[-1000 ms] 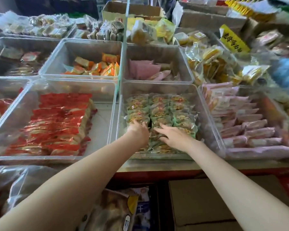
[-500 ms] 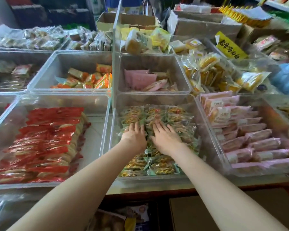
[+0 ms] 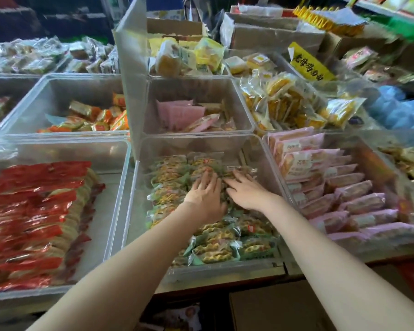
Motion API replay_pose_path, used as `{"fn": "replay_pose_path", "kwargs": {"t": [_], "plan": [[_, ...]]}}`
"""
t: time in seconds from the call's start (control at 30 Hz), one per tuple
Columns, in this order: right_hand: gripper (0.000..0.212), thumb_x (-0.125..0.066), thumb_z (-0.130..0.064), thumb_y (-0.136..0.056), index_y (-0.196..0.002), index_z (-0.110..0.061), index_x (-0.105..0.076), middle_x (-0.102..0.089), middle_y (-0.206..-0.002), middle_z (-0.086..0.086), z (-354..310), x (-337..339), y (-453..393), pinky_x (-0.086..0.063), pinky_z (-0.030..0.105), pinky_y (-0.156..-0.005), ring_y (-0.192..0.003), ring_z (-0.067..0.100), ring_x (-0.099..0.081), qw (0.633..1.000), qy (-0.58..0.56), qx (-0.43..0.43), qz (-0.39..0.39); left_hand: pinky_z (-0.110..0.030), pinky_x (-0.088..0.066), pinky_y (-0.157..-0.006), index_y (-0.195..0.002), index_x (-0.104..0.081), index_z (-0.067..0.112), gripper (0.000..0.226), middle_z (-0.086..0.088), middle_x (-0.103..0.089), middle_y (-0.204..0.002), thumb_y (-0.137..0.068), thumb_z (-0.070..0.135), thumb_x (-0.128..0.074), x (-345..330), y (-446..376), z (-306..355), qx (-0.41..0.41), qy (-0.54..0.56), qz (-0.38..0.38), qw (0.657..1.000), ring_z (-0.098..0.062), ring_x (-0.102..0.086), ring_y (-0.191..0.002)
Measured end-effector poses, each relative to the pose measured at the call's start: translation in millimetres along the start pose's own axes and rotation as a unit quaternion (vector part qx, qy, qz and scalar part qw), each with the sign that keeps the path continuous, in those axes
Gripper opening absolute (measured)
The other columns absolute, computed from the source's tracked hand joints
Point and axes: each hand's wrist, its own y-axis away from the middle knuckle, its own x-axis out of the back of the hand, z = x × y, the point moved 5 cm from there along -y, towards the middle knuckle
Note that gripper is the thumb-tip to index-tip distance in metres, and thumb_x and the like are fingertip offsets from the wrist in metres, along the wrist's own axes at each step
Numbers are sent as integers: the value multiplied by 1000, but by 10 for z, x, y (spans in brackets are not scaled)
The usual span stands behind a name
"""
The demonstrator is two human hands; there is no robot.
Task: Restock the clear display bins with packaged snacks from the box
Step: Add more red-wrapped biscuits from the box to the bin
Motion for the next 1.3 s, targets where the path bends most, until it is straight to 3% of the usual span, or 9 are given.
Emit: {"fn": "replay_pose_path", "kwargs": {"t": [0.13, 0.37, 0.57, 0.7, 0.93, 1.03, 1.1, 1.17, 1.3], "plan": [[54, -20, -43, -100, -149, -38, 1, 21, -156, -6, -72, 102, -118, 5, 46, -117, -144, 29, 15, 997, 19, -8, 72, -37, 5, -117, -149, 7, 7, 72, -11, 15, -156, -97, 46, -23, -15, 4, -76, 7, -21, -2, 1000, -23, 15, -144], [64, -36, -44, -98, -150, -32, -2, 12, -158, -1, -74, 526, 13, 0, 47, -118, -145, 29, 10, 995, -73, 55, 33, -43, 5, -116, -150, 3, 10, 71, -9, 12, -157, -97, 50, -24, 184, 85, -43, 2, 33, 13, 999, -22, 13, -145], [116, -74, -32, -77, -147, -23, 17, 24, -154, 0, -19, 192, 679, -16, 49, -117, -146, 29, 2, 958, 234, 32, -162, -51, 7, -116, -147, 17, 15, 91, -7, 22, -154, -89, 64, -34, -40, 398, 337, -69, -19, -101, 992, -25, 20, -142], [97, -55, -1, -89, -147, -22, 19, 30, -152, 2, -104, -67, 809, -8, 42, -116, -145, 29, 10, 969, 218, -16, -113, -50, 5, -116, -149, 9, 9, 88, -10, 15, -156, -92, 59, -35, -130, 392, 446, -66, -83, -122, 987, -26, 12, -145], [97, -56, 3, -86, -149, -26, 13, 22, -155, 8, -180, 98, 1113, -2, 46, -118, -145, 29, 7, 959, 267, 2, -89, -49, 3, -116, -148, -24, 25, 51, 1, -5, -158, -100, 37, -34, 251, 1045, 89, -115, -30, 45, 992, -18, -3, -146], [78, -39, 7, -91, -151, -16, 5, 7, -157, 14, -1003, 395, 1349, -17, 45, -117, -144, 35, -11, 981, 167, 74, 58, -43, -17, -114, -133, -49, 16, 42, -7, -33, -151, -92, 20, -41, 585, 1603, -313, -93, 20, 218, 971, -24, -34, -137], [62, -44, -5, -92, -148, -7, -17, -26, -151, 16, -1764, 471, 1562, -35, 40, -107, -134, 34, -36, 975, 92, 164, 115, -37, -36, -96, -106, -66, 8, 41, -13, -60, -122, -75, 16, -40, 781, 2082, -699, -54, 46, 340, 938, -31, -61, -105], [47, -52, -17, -92, -135, -4, -39, -51, -132, 17, -2502, 338, 1789, -42, 35, -95, -119, 34, -51, 965, 41, 239, 95, -34, -37, -85, -92, -66, 8, 37, -12, -65, -106, -68, 18, -40, 763, 2608, -1161, -13, 49, 368, 928, -32, -64, -87], [33, -53, -15, -89, -121, -4, -56, -63, -116, 17, -3709, -106, 2162, -40, 32, -87, -109, 33, -57, 941, -8, 330, 75, -41, -50, -76, -92, -64, 12, 32, -14, -64, -101, -71, 21, -41, 513, 3735, -2146, 55, 49, 357, 931, -33, -65, -83]]}}
